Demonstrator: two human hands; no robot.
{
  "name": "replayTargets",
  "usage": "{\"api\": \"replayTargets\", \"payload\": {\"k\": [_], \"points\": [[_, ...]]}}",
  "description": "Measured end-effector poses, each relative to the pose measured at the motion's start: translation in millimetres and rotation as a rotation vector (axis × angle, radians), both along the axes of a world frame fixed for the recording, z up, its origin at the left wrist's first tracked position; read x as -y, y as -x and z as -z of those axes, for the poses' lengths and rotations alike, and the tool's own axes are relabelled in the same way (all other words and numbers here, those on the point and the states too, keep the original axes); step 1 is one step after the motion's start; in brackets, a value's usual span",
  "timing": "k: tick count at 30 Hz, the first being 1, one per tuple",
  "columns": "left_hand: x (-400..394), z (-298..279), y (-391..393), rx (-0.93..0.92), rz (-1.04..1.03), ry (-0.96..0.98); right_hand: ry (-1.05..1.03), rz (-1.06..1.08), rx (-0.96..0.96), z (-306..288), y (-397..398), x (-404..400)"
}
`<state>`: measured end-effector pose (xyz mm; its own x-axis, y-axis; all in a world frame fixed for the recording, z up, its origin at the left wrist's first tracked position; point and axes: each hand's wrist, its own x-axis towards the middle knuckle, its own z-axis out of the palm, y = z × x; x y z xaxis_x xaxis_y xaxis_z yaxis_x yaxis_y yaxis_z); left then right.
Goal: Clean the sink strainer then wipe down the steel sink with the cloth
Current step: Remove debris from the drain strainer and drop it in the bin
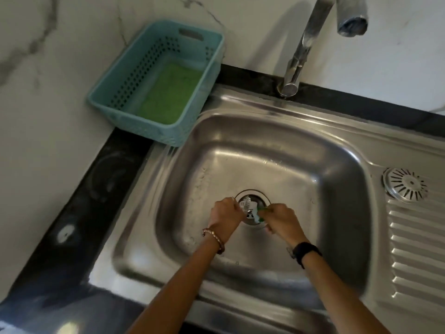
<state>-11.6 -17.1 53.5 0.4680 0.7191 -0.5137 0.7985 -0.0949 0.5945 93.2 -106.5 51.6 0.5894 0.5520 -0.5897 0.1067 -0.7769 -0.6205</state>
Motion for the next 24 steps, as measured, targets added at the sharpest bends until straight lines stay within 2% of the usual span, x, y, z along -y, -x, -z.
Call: {"api": "replayTargets", "payload": {"k": [4, 7, 13, 19, 24], "points": [[14.3, -46.3, 51.3, 0.327, -0.257, 0.219, -0.274, 0.091, -0.241, -58.6, 43.9, 13.7], [37.3, -75.0, 118.2, 0.509, -0.413, 0.283, -0.406, 0.033, -0.355, -94.4, 101.1, 22.8], [111.3, -106.5, 292.8, 0.559, -0.668, 0.191, -0.439, -0.286, -0.429, -115.9, 257.6, 56.1], [205.5, -79.2, 459.2, 0.566, -1.087, 0.134, -0.296, -0.726, -0.456, -70.3, 404.7, 91.8], [261.9, 7.6, 543.0, 0.506, -1.414, 0.166, -0.136, -1.054, -0.236, 22.1, 494.4, 102.7]]}}
